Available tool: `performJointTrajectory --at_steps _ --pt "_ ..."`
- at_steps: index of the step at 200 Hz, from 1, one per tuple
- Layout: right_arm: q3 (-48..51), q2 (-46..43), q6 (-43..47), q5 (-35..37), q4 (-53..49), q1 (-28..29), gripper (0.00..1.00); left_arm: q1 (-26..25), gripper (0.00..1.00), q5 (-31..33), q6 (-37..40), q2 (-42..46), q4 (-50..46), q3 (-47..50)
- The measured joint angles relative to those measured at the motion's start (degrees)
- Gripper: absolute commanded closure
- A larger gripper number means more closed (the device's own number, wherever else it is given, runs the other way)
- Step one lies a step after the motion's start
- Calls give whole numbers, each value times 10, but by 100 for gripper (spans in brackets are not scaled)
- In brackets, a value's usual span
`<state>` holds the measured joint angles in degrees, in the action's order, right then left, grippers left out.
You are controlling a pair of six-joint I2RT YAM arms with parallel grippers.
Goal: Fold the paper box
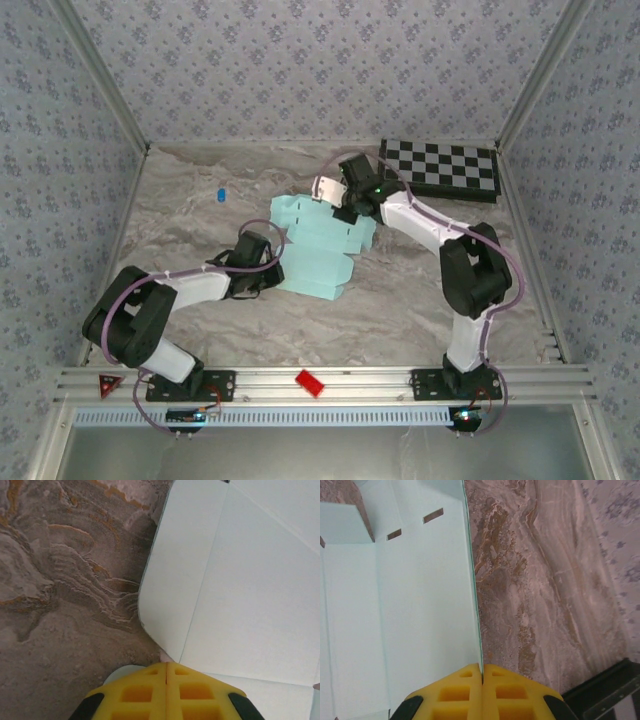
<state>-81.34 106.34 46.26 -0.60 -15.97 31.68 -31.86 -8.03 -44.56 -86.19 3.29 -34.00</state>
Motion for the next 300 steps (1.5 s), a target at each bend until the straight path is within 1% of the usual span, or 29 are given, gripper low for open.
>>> performJointTrajectory --at_steps 38,69,145,181,242,300 --pt "80 -32 44 52 103 28 100 -1 100 -3 -22 -5 13 1" --pt "135 -52 78 83 175 47 100 -7 100 -2 -31 -8 19 1" --pt "219 -59 151 153 322 85 100 -15 100 -2 -38 -14 30 -1" --pt "254 -59 184 174 390 97 100 -17 100 -3 -41 -20 30 -6" --pt "291 -59 216 191 458 109 100 -19 100 -3 -42 -25 30 -11" --pt "302 -59 222 193 479 110 100 -20 100 -6 -41 -32 22 -25"
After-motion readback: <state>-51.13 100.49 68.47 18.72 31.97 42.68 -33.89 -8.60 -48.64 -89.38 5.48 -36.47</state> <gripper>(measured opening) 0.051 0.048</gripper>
